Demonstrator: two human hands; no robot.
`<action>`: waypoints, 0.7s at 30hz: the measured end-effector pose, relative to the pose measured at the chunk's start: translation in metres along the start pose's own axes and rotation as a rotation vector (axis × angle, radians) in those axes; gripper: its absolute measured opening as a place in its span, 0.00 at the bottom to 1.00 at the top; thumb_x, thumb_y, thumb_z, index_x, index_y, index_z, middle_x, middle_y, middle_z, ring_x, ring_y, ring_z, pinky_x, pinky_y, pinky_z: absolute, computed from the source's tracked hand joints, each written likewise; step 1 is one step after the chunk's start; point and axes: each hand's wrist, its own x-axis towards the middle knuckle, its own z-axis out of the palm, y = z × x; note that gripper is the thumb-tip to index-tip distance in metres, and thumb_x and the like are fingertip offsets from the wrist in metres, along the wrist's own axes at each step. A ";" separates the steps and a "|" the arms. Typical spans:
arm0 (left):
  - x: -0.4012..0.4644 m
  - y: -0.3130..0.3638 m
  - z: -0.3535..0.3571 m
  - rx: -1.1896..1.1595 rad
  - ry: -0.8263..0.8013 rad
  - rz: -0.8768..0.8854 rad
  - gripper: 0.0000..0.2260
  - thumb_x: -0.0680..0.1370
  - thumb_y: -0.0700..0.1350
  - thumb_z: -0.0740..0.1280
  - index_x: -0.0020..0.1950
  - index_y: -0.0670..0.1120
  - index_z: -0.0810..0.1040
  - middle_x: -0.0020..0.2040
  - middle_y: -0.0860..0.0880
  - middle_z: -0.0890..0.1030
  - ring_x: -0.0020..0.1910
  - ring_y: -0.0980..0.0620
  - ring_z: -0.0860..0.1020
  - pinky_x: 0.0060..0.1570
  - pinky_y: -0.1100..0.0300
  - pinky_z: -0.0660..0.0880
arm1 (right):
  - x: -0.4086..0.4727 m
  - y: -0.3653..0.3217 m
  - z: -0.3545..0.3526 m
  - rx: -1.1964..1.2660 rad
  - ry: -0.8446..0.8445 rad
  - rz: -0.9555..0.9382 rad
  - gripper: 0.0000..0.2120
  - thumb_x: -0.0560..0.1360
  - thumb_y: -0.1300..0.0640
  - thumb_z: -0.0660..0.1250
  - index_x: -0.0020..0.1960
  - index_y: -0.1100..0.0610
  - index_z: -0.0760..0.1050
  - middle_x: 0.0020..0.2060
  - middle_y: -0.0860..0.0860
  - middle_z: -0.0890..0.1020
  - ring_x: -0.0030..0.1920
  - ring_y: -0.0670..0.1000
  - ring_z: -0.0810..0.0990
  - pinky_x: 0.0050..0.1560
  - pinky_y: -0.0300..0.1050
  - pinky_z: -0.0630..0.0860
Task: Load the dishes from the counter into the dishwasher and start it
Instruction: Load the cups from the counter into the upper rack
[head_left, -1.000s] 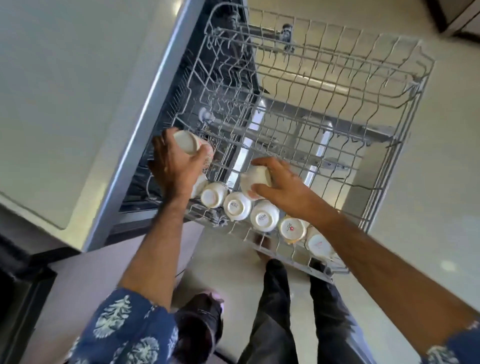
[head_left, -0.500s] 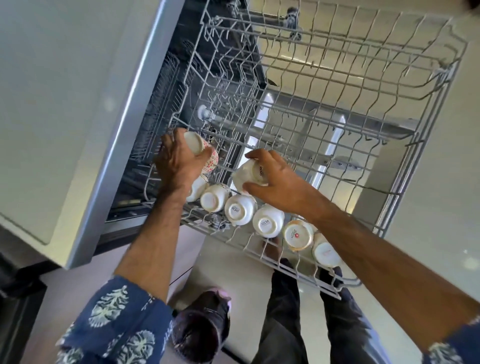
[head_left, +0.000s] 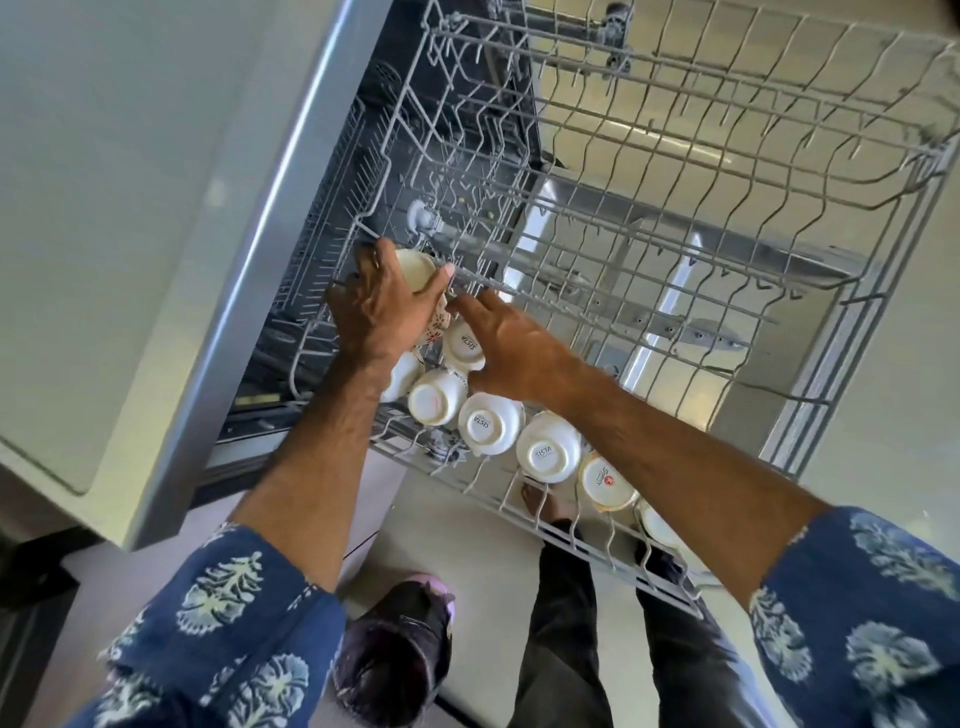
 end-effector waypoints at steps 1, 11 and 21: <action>0.001 -0.001 0.000 0.034 0.015 0.007 0.37 0.74 0.75 0.56 0.70 0.47 0.63 0.68 0.41 0.72 0.62 0.39 0.74 0.64 0.41 0.69 | 0.002 0.002 0.000 0.005 -0.005 0.009 0.44 0.69 0.60 0.76 0.78 0.57 0.55 0.68 0.56 0.69 0.65 0.56 0.73 0.55 0.43 0.73; -0.006 0.000 0.002 0.135 0.066 0.122 0.33 0.79 0.69 0.54 0.75 0.48 0.63 0.72 0.42 0.69 0.68 0.41 0.70 0.65 0.43 0.67 | 0.012 0.018 -0.001 -0.058 -0.096 0.049 0.39 0.73 0.65 0.73 0.77 0.54 0.58 0.69 0.56 0.69 0.60 0.56 0.78 0.51 0.43 0.77; -0.028 0.006 -0.001 0.124 0.098 0.262 0.28 0.81 0.60 0.60 0.77 0.49 0.63 0.78 0.46 0.62 0.74 0.44 0.65 0.70 0.40 0.63 | 0.004 0.028 -0.003 -0.062 -0.079 0.067 0.43 0.74 0.55 0.74 0.80 0.54 0.52 0.74 0.57 0.65 0.65 0.58 0.75 0.60 0.47 0.73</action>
